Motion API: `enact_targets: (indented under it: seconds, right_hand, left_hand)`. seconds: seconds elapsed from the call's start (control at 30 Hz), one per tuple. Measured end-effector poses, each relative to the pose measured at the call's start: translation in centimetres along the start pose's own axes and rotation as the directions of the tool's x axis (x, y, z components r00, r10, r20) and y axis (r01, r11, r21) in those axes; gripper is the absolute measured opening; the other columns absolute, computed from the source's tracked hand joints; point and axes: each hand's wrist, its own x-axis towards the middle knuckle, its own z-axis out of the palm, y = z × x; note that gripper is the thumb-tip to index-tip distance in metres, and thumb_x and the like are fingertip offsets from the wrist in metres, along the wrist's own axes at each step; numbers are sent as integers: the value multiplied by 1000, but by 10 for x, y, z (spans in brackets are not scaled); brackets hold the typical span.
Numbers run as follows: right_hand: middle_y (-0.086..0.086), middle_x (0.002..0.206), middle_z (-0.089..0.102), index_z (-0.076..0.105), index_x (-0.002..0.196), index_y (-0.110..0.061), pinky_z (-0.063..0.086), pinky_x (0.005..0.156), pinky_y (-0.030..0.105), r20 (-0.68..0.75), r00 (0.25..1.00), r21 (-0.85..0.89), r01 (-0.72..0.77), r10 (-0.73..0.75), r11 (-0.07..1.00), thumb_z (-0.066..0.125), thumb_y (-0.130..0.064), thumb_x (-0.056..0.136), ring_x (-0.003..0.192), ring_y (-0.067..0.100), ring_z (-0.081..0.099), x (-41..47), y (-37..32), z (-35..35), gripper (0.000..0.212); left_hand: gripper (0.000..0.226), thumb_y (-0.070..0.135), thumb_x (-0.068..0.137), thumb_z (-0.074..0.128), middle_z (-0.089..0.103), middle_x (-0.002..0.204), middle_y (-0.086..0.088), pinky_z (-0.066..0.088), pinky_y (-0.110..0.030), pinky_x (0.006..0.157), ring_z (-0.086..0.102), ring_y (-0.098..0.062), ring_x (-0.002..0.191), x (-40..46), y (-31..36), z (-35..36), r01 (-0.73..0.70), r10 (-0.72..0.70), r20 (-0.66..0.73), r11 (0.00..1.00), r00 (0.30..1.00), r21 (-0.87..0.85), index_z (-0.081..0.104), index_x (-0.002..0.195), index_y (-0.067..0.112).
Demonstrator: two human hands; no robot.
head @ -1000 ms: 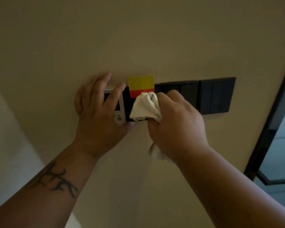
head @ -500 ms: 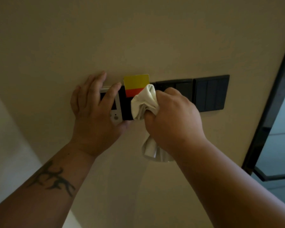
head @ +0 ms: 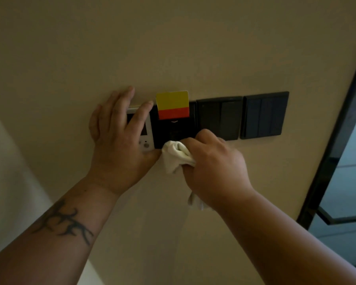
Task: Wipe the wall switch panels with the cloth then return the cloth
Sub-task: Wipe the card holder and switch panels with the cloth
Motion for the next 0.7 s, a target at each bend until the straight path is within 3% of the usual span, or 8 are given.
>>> enact_targets:
  seconds: [0.07, 0.23, 0.37, 0.47, 0.57, 0.7]
  right_hand:
    - [-8, 81, 52, 67, 94, -28, 29, 44, 17, 7, 1000, 7, -11, 11, 1000, 76, -30, 78, 63, 10, 47, -5, 4, -2, 19]
    - [-5, 89, 56, 70, 103, -27, 46, 48, 28, -26, 995, 62, 97, -96, 993, 74, -30, 80, 72, 14, 52, 6, -12, 2, 23]
    - [-2, 89, 57, 70, 102, -25, 46, 48, 29, -42, 994, 24, 102, -101, 994, 75, -28, 80, 72, 17, 54, 9, -5, 6, 23]
    - [-3, 89, 57, 71, 101, -26, 39, 48, 24, -54, 996, 3, 74, -74, 997, 74, -29, 79, 74, 17, 55, 1, 11, 5, 22]
    - [-3, 88, 58, 71, 100, -25, 42, 49, 26, -69, 997, 3, 28, -28, 1000, 73, -28, 78, 72, 17, 55, -7, 24, 0, 22]
    - [-3, 86, 57, 70, 92, -23, 36, 45, 21, -106, 992, 15, -63, 64, 998, 72, -26, 76, 64, 10, 45, -15, 36, -9, 16]
  left_hand:
    - [89, 72, 74, 64, 31, 161, -14, 15, -53, 118, 23, -35, 149, 0, -1, -1, 3, -3, 3, 1000, 1000, 2, 47, 145, 21]
    - [81, 60, 78, 61, 31, 160, -16, 19, -57, 117, 23, -37, 148, 0, -1, -1, -16, 16, -4, 1000, 1000, 3, 45, 145, 20]
    - [84, 67, 77, 59, 32, 159, -17, 18, -55, 117, 22, -36, 148, -1, -3, -1, -17, 17, -5, 1000, 1000, 10, 45, 145, 19]
    - [87, 69, 75, 65, 34, 159, -17, 19, -53, 117, 27, -38, 147, 0, -2, -1, -18, 18, -12, 1000, 1000, 20, 48, 144, 19]
    - [88, 71, 75, 67, 34, 159, -16, 19, -52, 117, 28, -39, 148, 0, -2, -1, -15, 15, -6, 999, 1000, 29, 49, 144, 20]
    - [86, 66, 74, 70, 34, 159, -15, 19, -53, 117, 27, -38, 148, 0, 0, -2, -2, 2, -4, 1000, 1000, 22, 49, 143, 21]
